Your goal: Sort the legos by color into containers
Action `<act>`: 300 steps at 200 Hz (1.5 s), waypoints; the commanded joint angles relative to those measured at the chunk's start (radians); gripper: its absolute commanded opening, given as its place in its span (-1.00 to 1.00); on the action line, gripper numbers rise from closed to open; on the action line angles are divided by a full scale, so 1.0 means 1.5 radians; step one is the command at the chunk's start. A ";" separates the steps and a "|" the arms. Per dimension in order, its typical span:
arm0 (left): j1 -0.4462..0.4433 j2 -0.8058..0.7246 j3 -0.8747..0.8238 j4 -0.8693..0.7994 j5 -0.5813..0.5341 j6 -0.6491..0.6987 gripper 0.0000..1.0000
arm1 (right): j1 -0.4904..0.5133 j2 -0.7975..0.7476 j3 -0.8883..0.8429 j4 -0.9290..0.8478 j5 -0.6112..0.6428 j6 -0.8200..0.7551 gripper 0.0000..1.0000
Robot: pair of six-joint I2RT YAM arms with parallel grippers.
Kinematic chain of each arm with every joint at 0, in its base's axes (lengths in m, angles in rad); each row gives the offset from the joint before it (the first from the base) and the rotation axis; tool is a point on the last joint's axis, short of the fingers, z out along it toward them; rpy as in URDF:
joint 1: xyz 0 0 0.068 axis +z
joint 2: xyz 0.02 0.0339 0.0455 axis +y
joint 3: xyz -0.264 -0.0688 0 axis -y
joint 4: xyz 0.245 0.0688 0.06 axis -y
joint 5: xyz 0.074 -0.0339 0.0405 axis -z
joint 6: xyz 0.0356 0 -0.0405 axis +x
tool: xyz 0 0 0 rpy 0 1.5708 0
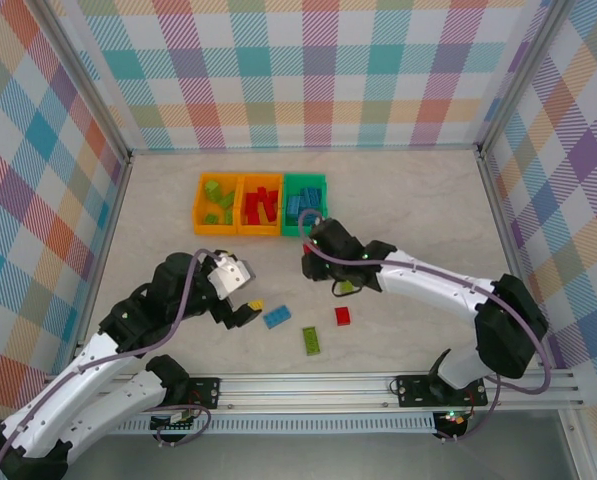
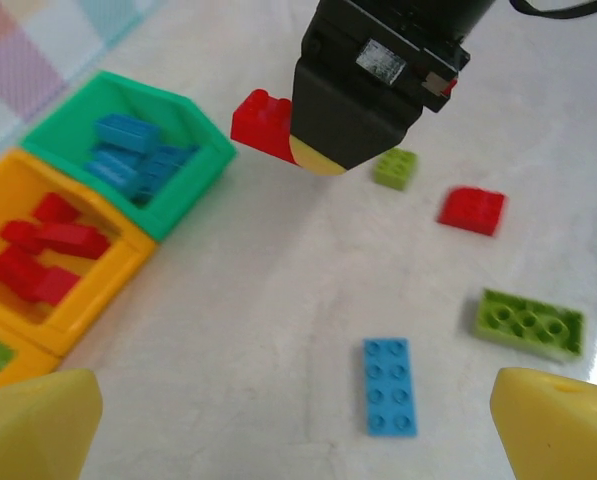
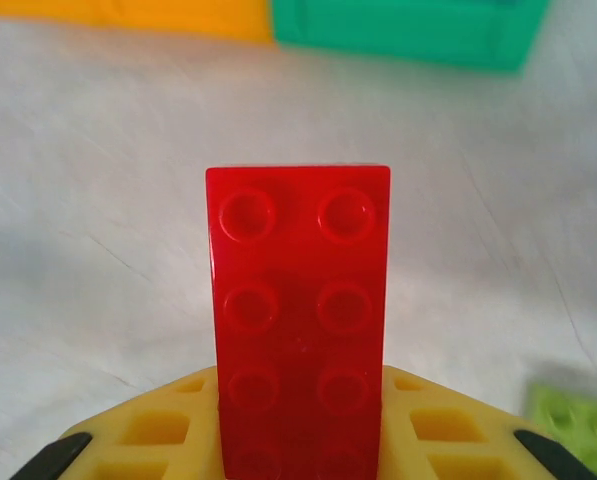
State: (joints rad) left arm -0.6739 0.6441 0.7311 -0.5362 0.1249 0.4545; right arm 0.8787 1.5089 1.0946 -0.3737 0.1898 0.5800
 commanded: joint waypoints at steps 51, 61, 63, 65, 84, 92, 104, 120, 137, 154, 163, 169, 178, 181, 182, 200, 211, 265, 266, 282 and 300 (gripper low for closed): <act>0.000 -0.034 0.013 0.047 -0.317 -0.172 1.00 | -0.051 0.307 0.369 0.032 -0.044 -0.161 -0.44; 0.000 -0.029 0.014 0.042 -0.324 -0.167 1.00 | -0.060 0.348 0.418 0.017 -0.043 -0.173 -0.42; 0.001 -0.028 0.014 0.041 -0.325 -0.166 1.00 | -0.061 0.355 0.428 0.013 -0.043 -0.175 -0.41; 0.001 -0.028 0.014 0.040 -0.325 -0.165 1.00 | -0.062 0.362 0.438 0.007 -0.043 -0.176 -0.40; 0.002 -0.011 0.015 0.033 -0.326 -0.154 1.00 | -0.074 0.427 0.522 -0.026 -0.043 -0.186 -0.34; 0.002 -0.003 0.017 0.031 -0.326 -0.153 1.00 | -0.079 0.449 0.552 -0.042 -0.043 -0.185 -0.29; 0.003 0.008 0.020 0.030 -0.327 -0.153 1.00 | -0.084 0.474 0.591 -0.057 -0.045 -0.187 -0.11; 0.006 0.016 0.019 0.031 -0.325 -0.154 1.00 | -0.087 0.499 0.639 -0.081 -0.046 -0.192 0.12; 0.009 0.021 0.020 0.031 -0.326 -0.155 1.00 | -0.087 0.516 0.685 -0.117 -0.053 -0.201 0.17; 0.011 0.025 0.019 0.030 -0.327 -0.155 1.00 | -0.087 0.503 0.694 -0.139 -0.065 -0.208 0.16; 0.013 0.029 0.016 0.031 -0.325 -0.155 1.00 | -0.087 0.478 0.670 -0.134 -0.068 -0.210 0.16; 0.015 0.034 0.013 0.033 -0.320 -0.152 1.00 | -0.087 0.455 0.645 -0.125 -0.069 -0.210 0.16; 0.017 0.043 0.014 0.034 -0.306 -0.153 1.00 | -0.087 0.412 0.599 -0.105 -0.072 -0.211 0.17; 0.018 0.046 0.014 0.035 -0.303 -0.155 1.00 | -0.087 0.396 0.577 -0.097 -0.074 -0.211 0.18; 0.018 0.047 0.015 0.035 -0.301 -0.157 1.00 | -0.087 0.391 0.570 -0.094 -0.074 -0.211 0.18; 0.032 0.065 0.016 0.049 -0.259 -0.199 1.00 | -0.087 0.284 0.449 -0.047 -0.090 -0.218 0.34; 0.042 0.079 0.028 0.050 -0.218 -0.232 1.00 | -0.087 0.215 0.373 -0.026 -0.105 -0.229 0.50; 0.039 0.200 0.116 0.034 -0.198 -0.642 0.94 | -0.087 -0.124 0.046 -0.032 -0.121 -0.226 0.99; 0.039 0.203 0.116 0.035 -0.200 -0.651 0.93 | -0.087 -0.130 0.040 -0.032 -0.121 -0.225 0.99; 0.024 0.265 0.131 0.037 -0.201 -0.789 0.72 | -0.088 -0.231 -0.040 -0.038 -0.119 -0.194 0.99; -0.024 0.361 0.171 0.040 -0.179 -0.869 0.66 | -0.087 -0.330 -0.115 -0.062 -0.107 -0.148 0.99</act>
State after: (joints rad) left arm -0.6411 1.0370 0.9226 -0.4839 -0.1905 -0.5289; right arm 0.7456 1.1446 1.0378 -0.4290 0.0246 0.2672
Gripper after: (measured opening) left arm 0.835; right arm 0.996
